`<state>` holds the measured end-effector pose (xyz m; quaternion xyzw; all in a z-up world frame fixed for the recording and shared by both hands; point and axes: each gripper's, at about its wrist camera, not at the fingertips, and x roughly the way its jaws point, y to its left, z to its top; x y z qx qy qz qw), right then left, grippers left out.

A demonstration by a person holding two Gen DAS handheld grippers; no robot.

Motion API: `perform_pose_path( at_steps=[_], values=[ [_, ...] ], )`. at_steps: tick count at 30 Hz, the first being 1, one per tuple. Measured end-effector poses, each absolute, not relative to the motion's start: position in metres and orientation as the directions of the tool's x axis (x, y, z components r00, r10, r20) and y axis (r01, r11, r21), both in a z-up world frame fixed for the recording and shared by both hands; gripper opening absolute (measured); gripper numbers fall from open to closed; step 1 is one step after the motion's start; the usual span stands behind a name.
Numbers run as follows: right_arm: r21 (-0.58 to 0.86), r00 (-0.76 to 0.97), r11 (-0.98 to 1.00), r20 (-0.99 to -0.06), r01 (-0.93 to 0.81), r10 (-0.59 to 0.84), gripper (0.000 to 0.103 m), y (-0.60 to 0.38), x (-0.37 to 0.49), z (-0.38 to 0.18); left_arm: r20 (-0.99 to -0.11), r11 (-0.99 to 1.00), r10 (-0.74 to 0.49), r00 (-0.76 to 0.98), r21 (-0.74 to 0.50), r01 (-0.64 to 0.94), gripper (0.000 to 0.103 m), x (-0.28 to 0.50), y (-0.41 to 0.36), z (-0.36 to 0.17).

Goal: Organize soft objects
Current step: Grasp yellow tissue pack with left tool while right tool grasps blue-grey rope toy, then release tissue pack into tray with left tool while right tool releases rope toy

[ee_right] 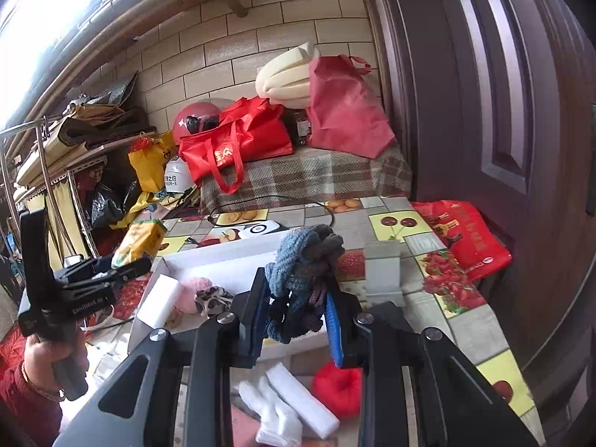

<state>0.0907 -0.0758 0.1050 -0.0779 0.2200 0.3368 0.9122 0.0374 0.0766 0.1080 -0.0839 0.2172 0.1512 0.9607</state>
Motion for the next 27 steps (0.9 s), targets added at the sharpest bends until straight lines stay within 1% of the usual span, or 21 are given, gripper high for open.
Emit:
perform_pose_path(
  at_steps=[4, 7, 12, 13, 14, 15, 16, 17, 18, 19, 20, 21, 23, 24, 25, 27],
  values=[
    [0.09, 0.614, 0.752, -0.518, -0.653, 0.596, 0.027, -0.037, 0.122, 0.084, -0.494, 0.924, 0.283, 0.822, -0.091, -0.373, 0.053, 0.046, 0.09, 0.087],
    [0.135, 0.578, 0.755, -0.563, -0.641, 0.591, 0.027, -0.012, 0.142, 0.064, -0.51, 0.918, 0.298, 0.807, -0.079, -0.389, 0.053, 0.049, 0.093, 0.079],
    [0.122, 0.556, 0.768, -0.62, -0.628, 0.554, 0.027, 0.018, 0.157, 0.038, -0.505, 0.917, 0.319, 0.802, -0.051, -0.396, 0.053, 0.05, 0.09, 0.077],
    [0.123, 0.551, 0.77, -0.628, -0.626, 0.549, 0.03, 0.022, 0.158, 0.034, -0.503, 0.917, 0.318, 0.803, -0.052, -0.395, 0.054, 0.05, 0.09, 0.077],
    [0.124, 0.551, 0.774, -0.633, -0.621, 0.544, 0.03, 0.024, 0.159, 0.031, -0.502, 0.918, 0.313, 0.806, -0.057, -0.393, 0.054, 0.05, 0.091, 0.077],
    [0.131, 0.541, 0.77, -0.639, -0.625, 0.547, 0.034, 0.026, 0.159, 0.028, -0.502, 0.919, 0.307, 0.809, -0.065, -0.389, 0.055, 0.05, 0.091, 0.077],
    [0.135, 0.529, 0.766, -0.648, -0.628, 0.548, 0.048, 0.028, 0.159, 0.026, -0.504, 0.92, 0.298, 0.811, -0.075, -0.385, 0.056, 0.05, 0.092, 0.076],
    [0.127, 0.536, 0.77, -0.647, -0.625, 0.542, 0.058, 0.028, 0.158, 0.025, -0.504, 0.919, 0.299, 0.81, -0.077, -0.387, 0.058, 0.051, 0.093, 0.076],
    [0.113, 0.554, 0.777, -0.637, -0.62, 0.535, 0.081, 0.027, 0.155, 0.025, -0.501, 0.918, 0.301, 0.811, -0.079, -0.39, 0.068, 0.051, 0.093, 0.076],
    [0.104, 0.573, 0.782, -0.621, -0.615, 0.534, 0.09, 0.023, 0.151, 0.027, -0.501, 0.915, 0.307, 0.809, -0.076, -0.395, 0.089, 0.051, 0.093, 0.076],
    [0.104, 0.582, 0.783, -0.61, -0.613, 0.538, 0.09, 0.019, 0.149, 0.03, -0.501, 0.913, 0.317, 0.805, -0.07, -0.403, 0.098, 0.051, 0.093, 0.076],
    [0.113, 0.585, 0.783, -0.602, -0.612, 0.544, 0.09, 0.015, 0.148, 0.033, -0.494, 0.911, 0.326, 0.806, -0.063, -0.407, 0.103, 0.05, 0.093, 0.076],
    [0.133, 0.591, 0.783, -0.583, -0.608, 0.558, 0.092, 0.004, 0.145, 0.038, -0.487, 0.911, 0.337, 0.806, -0.048, -0.41, 0.103, 0.05, 0.092, 0.076],
    [0.136, 0.599, 0.786, -0.573, -0.603, 0.559, 0.095, 0.0, 0.145, 0.041, -0.491, 0.91, 0.34, 0.802, -0.042, -0.412, 0.103, 0.051, 0.091, 0.076],
    [0.137, 0.609, 0.79, -0.563, -0.598, 0.559, 0.103, -0.005, 0.144, 0.043, -0.491, 0.91, 0.342, 0.801, -0.039, -0.412, 0.103, 0.051, 0.091, 0.075],
    [0.148, 0.618, 0.793, -0.549, -0.59, 0.563, 0.103, -0.013, 0.144, 0.047, -0.489, 0.911, 0.344, 0.801, -0.034, -0.412, 0.103, 0.051, 0.09, 0.074]
  ],
)
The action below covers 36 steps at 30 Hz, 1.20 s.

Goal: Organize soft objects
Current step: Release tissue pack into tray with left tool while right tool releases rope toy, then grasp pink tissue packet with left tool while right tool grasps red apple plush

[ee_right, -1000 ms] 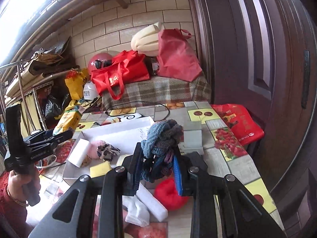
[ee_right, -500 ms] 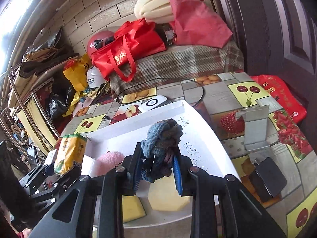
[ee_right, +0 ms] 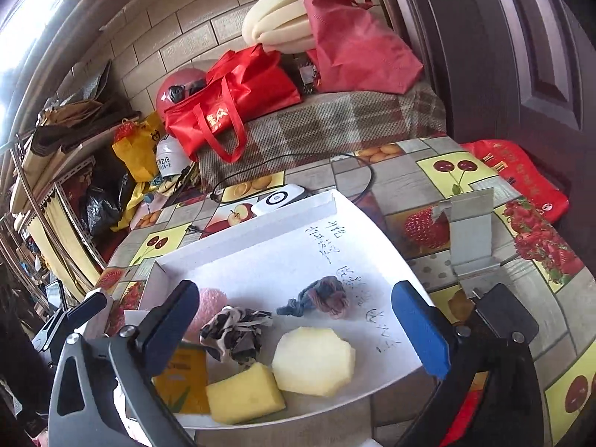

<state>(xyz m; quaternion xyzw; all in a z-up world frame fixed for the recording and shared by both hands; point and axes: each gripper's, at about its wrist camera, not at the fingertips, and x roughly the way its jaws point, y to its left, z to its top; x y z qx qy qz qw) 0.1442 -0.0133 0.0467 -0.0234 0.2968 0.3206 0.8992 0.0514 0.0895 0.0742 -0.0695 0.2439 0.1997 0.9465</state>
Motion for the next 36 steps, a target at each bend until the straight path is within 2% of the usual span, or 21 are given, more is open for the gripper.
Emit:
perform_pose_path(
  at_steps=[5, 8, 11, 13, 16, 21, 25, 29, 32, 34, 36],
  values=[
    [0.174, 0.629, 0.789, -0.515, -0.589, 0.583, 0.103, -0.032, 0.137, 0.054, -0.477, 0.913, 0.345, 0.808, -0.027, -0.406, 0.103, 0.049, 0.086, 0.077],
    [0.165, 0.669, 0.791, -0.45, -0.589, 0.591, 0.103, -0.05, 0.123, 0.064, -0.45, 0.923, 0.326, 0.831, -0.036, -0.382, 0.103, 0.045, 0.08, 0.085],
    [0.177, 0.695, 0.779, -0.365, -0.601, 0.619, 0.103, -0.074, 0.108, 0.075, -0.418, 0.946, 0.274, 0.866, -0.046, -0.321, 0.103, 0.042, 0.067, 0.093],
    [0.185, 0.699, 0.778, -0.352, -0.6, 0.623, 0.103, -0.09, 0.105, 0.078, -0.411, 0.965, 0.217, 0.886, -0.046, -0.257, 0.103, 0.04, 0.053, 0.097],
    [0.154, 0.689, 0.8, -0.43, -0.58, 0.583, 0.103, -0.107, 0.108, 0.071, -0.465, 0.989, 0.1, 0.88, -0.048, -0.138, 0.103, 0.043, 0.026, 0.095],
    [0.068, 0.663, 0.828, -0.565, -0.556, 0.491, 0.103, -0.129, 0.116, 0.045, -0.635, 0.992, -0.099, 0.766, -0.119, 0.03, 0.103, 0.05, -0.029, 0.058],
    [0.11, 0.644, 0.846, -0.601, -0.521, 0.474, 0.103, -0.151, 0.124, 0.029, -0.698, 0.993, -0.121, 0.706, -0.092, 0.08, 0.103, 0.051, -0.069, 0.033],
    [0.164, 0.608, 0.846, -0.627, -0.508, 0.487, 0.103, -0.148, 0.138, 0.019, -0.714, 0.998, -0.067, 0.697, -0.046, 0.049, 0.102, 0.06, -0.084, 0.026],
    [0.178, 0.576, 0.846, -0.661, -0.503, 0.481, 0.093, -0.134, 0.149, 0.01, -0.732, 0.999, -0.04, 0.681, -0.051, 0.003, 0.1, 0.067, -0.077, 0.019],
    [0.157, 0.53, 0.847, -0.719, -0.508, 0.451, 0.08, -0.12, 0.152, -0.003, -0.753, 0.999, -0.036, 0.657, -0.045, 0.004, 0.079, 0.069, -0.073, 0.009],
    [0.159, 0.495, 0.836, -0.742, -0.525, 0.452, 0.073, -0.114, 0.149, -0.014, -0.758, 0.998, -0.059, 0.649, -0.069, 0.01, 0.076, 0.067, -0.068, 0.006]
  ],
)
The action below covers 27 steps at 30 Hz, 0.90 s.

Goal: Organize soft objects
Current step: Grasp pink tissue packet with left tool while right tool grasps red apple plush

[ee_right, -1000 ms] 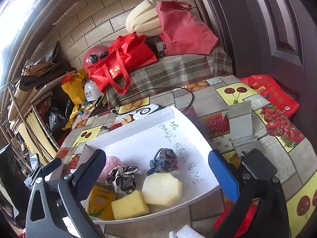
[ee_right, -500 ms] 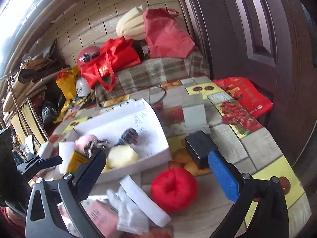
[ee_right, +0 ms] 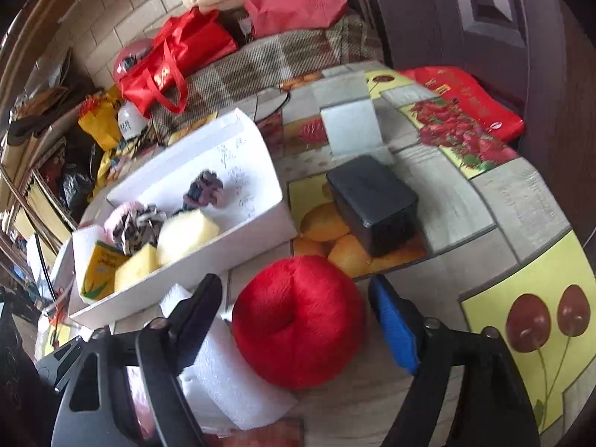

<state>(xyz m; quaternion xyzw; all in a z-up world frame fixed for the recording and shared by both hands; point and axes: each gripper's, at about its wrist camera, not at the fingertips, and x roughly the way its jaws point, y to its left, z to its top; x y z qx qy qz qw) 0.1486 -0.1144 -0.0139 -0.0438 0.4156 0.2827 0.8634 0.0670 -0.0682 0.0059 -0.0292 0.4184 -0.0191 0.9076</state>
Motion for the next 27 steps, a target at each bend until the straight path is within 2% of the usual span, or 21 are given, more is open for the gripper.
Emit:
perform_pose_path(
  at_steps=[1, 4, 7, 13, 24, 27],
  values=[
    [0.174, 0.488, 0.832, -0.739, -0.528, 0.464, 0.063, -0.116, 0.146, -0.015, -0.745, 0.996, -0.076, 0.662, -0.085, 0.019, 0.075, 0.064, -0.066, 0.008],
    [0.147, 0.556, 0.849, -0.697, -0.507, 0.452, 0.059, -0.127, 0.136, -0.003, -0.706, 0.996, -0.074, 0.704, -0.091, 0.013, 0.074, 0.054, -0.062, 0.016],
    [0.168, 0.612, 0.85, -0.626, -0.499, 0.483, 0.059, -0.142, 0.127, 0.017, -0.635, 1.0, 0.001, 0.773, -0.014, -0.013, 0.074, 0.042, -0.064, 0.033],
    [0.163, 0.674, 0.833, -0.516, -0.529, 0.529, 0.059, -0.144, 0.109, 0.058, -0.524, 0.998, 0.069, 0.849, 0.022, -0.067, 0.075, 0.029, -0.056, 0.064],
    [0.162, 0.648, 0.78, -0.469, -0.605, 0.6, 0.059, -0.105, 0.095, 0.076, -0.473, 0.988, 0.135, 0.871, -0.008, -0.157, 0.075, 0.029, -0.022, 0.082],
    [0.177, 0.643, 0.77, -0.455, -0.612, 0.616, 0.059, -0.095, 0.098, 0.081, -0.445, 0.974, 0.185, 0.876, -0.033, -0.222, 0.075, 0.039, 0.004, 0.094]
  ],
)
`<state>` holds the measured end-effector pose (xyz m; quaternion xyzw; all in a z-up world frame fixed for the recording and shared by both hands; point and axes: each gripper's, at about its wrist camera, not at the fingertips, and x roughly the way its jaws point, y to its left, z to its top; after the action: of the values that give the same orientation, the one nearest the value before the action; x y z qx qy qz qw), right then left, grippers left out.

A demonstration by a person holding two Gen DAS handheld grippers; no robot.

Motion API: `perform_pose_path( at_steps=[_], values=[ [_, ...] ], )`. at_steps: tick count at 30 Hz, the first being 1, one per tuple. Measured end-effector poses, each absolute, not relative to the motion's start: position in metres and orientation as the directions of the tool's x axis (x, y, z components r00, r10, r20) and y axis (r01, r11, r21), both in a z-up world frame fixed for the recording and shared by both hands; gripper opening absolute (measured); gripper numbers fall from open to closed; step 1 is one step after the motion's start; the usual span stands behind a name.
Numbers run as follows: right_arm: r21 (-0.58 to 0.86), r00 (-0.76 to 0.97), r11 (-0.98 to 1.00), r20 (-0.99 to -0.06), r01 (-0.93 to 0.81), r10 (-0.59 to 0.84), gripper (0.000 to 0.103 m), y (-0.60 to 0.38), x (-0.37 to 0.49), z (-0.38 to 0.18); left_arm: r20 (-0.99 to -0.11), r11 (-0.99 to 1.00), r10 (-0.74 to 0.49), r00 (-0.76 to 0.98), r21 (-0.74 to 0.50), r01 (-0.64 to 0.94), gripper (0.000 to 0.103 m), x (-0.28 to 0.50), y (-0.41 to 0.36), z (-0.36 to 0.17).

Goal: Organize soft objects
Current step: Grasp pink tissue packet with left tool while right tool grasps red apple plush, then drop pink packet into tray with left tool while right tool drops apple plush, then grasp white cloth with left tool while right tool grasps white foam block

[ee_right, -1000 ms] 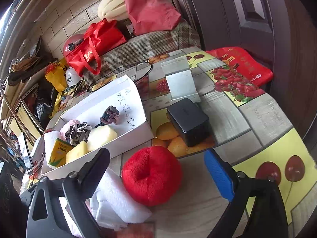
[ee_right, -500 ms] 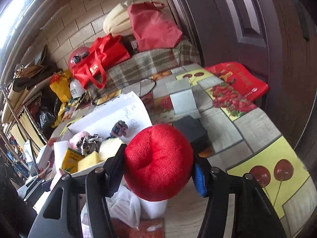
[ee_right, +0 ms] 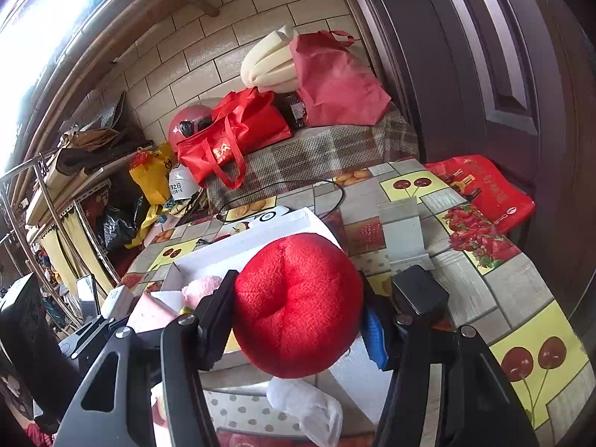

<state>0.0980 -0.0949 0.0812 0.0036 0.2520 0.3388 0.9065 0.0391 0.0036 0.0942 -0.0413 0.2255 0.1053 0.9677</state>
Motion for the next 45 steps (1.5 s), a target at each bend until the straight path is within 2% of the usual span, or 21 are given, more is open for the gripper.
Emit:
perform_pose_path(
  at_steps=[4, 11, 14, 15, 17, 18, 19, 21, 25, 30, 38, 45],
  values=[
    [0.199, 0.636, 0.757, -0.435, -0.622, 0.637, 0.059, -0.08, 0.103, 0.088, -0.435, 0.934, 0.256, 0.863, -0.119, -0.337, 0.075, 0.047, 0.06, 0.104],
    [0.226, 0.573, 0.733, -0.495, -0.642, 0.654, 0.059, -0.026, 0.128, 0.075, -0.446, 0.892, 0.291, 0.846, -0.194, -0.409, 0.075, 0.052, 0.113, 0.102],
    [0.244, 0.563, 0.743, -0.52, -0.623, 0.642, 0.061, -0.002, 0.143, 0.061, -0.483, 0.886, 0.282, 0.829, -0.2, -0.418, 0.076, 0.059, 0.119, 0.091],
    [0.254, 0.558, 0.745, -0.526, -0.617, 0.642, 0.065, 0.003, 0.147, 0.056, -0.498, 0.881, 0.288, 0.818, -0.197, -0.43, 0.078, 0.061, 0.121, 0.086],
    [0.27, 0.542, 0.753, -0.555, -0.601, 0.632, 0.082, 0.012, 0.156, 0.045, -0.529, 0.868, 0.309, 0.79, -0.181, -0.461, 0.087, 0.065, 0.124, 0.078],
    [0.273, 0.547, 0.76, -0.557, -0.589, 0.624, 0.092, 0.012, 0.155, 0.041, -0.534, 0.863, 0.32, 0.783, -0.176, -0.474, 0.098, 0.065, 0.125, 0.075],
    [0.278, 0.553, 0.762, -0.551, -0.585, 0.625, 0.094, 0.01, 0.154, 0.039, -0.532, 0.859, 0.327, 0.781, -0.178, -0.48, 0.103, 0.064, 0.127, 0.074],
    [0.279, 0.564, 0.763, -0.536, -0.583, 0.628, 0.103, 0.001, 0.148, 0.039, -0.528, 0.854, 0.334, 0.781, -0.182, -0.488, 0.103, 0.062, 0.129, 0.074],
    [0.265, 0.597, 0.77, -0.505, -0.58, 0.624, 0.103, -0.03, 0.138, 0.048, -0.511, 0.864, 0.32, 0.798, -0.188, -0.468, 0.103, 0.059, 0.125, 0.08],
    [0.216, 0.661, 0.821, -0.502, -0.529, 0.558, 0.103, -0.09, 0.138, 0.052, -0.483, 0.92, 0.25, 0.839, -0.151, -0.361, 0.103, 0.064, 0.087, 0.091],
    [0.32, 0.664, 0.853, -0.534, -0.413, 0.523, 0.103, -0.154, 0.141, 0.026, -0.534, 0.978, 0.147, 0.832, -0.047, -0.203, 0.103, 0.083, 0.01, 0.078],
    [0.201, 0.688, 0.904, -0.593, -0.377, 0.418, 0.103, -0.159, 0.144, 0.016, -0.577, 0.99, 0.111, 0.809, -0.009, -0.143, 0.103, 0.088, -0.02, 0.064]
  ],
)
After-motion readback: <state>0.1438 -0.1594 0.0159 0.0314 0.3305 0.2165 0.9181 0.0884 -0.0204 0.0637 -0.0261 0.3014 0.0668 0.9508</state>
